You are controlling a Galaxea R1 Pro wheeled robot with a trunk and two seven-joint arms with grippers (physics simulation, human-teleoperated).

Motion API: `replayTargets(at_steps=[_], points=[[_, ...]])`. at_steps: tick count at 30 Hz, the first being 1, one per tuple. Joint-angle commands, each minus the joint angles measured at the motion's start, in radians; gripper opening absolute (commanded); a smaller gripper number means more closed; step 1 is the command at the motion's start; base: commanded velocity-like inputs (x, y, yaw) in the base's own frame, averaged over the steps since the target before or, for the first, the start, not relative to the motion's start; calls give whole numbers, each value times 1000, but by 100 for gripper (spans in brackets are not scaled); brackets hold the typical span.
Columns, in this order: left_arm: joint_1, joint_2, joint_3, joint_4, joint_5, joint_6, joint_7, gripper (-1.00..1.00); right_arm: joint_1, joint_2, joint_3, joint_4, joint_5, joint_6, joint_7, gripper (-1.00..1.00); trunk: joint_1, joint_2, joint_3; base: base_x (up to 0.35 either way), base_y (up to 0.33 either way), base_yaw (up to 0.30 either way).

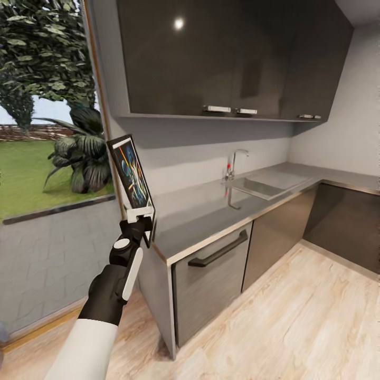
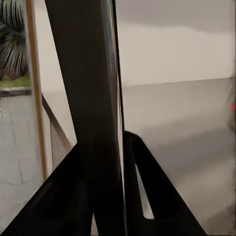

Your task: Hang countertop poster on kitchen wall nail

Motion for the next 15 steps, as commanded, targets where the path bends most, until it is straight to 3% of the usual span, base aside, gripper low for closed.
replayTargets(at_steps=[1, 15], points=[[-1, 0, -1, -1, -2, 6, 7, -100, -1, 0, -1, 1, -1, -4, -1, 100, -1, -1, -1, -338, 0, 0], [-1, 0, -1, -1, -1, 9, 5, -100, -1, -18, -1, 1, -1, -8, 0, 100, -1, -1, -1, -338, 0, 0]])
